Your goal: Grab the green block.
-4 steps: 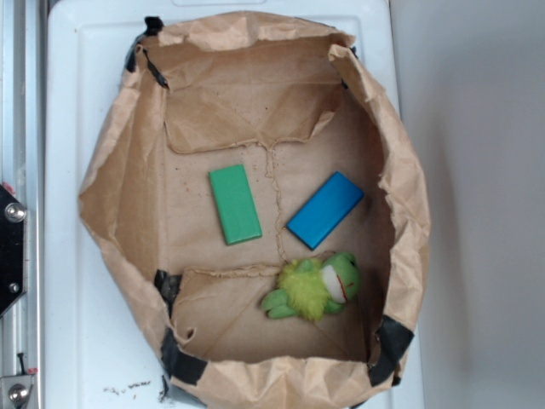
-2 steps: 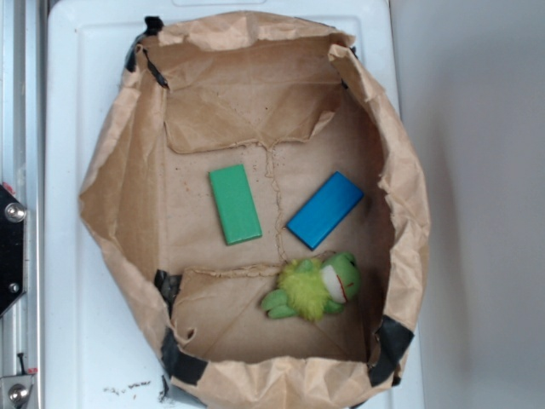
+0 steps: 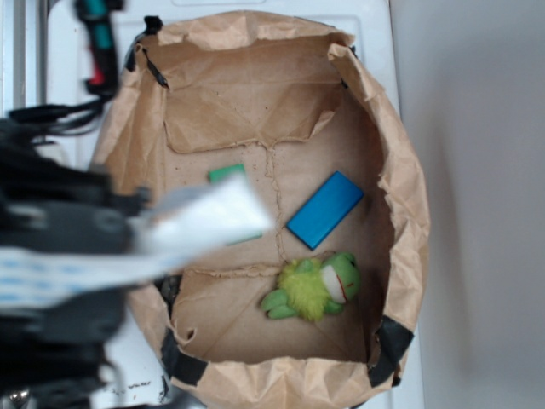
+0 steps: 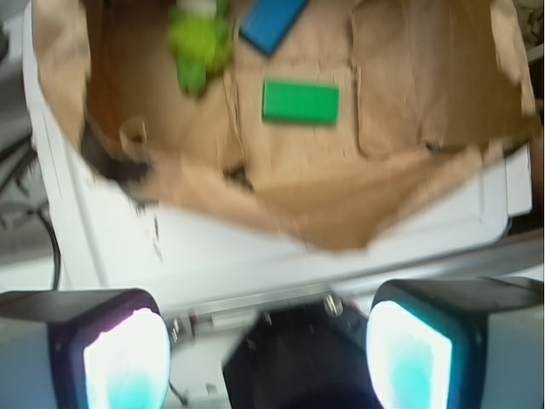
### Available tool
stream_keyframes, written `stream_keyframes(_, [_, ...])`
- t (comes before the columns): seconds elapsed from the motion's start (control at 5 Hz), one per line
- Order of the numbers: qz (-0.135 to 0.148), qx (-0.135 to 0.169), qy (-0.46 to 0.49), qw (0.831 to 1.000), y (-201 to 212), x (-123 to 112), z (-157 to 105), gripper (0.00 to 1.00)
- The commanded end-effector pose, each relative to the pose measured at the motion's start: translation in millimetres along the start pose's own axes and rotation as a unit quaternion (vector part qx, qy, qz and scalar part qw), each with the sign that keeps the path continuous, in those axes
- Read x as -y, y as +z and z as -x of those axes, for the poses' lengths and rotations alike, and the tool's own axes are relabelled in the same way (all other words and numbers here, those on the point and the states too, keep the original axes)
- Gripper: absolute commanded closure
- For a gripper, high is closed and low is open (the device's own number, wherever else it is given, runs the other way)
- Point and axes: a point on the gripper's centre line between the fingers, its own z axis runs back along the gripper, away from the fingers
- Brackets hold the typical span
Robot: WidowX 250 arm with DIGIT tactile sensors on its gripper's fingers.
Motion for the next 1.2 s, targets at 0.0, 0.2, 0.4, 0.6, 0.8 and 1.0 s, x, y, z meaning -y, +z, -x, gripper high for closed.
stream_keyframes(0.0, [-0.014,0.035,0.08,0.996,-9.9,-10.9,-63.9,0.0])
stream_keyframes(0.2, [0.0,0.057,0.175,0.983,-27.9,-23.1,-78.1,0.0])
stream_keyframes(0.4, [0.023,0.078,0.297,0.951,-45.9,-29.8,-81.0,0.0])
stream_keyframes(0.6, [0.04,0.069,0.387,0.919,-60.2,-22.8,-78.8,0.0])
stream_keyframes(0.8, [0.046,0.058,0.397,0.915,-66.3,-17.9,-81.1,0.0])
stream_keyframes(1.0, [0.046,0.058,0.397,0.915,-66.3,-17.9,-81.1,0.0])
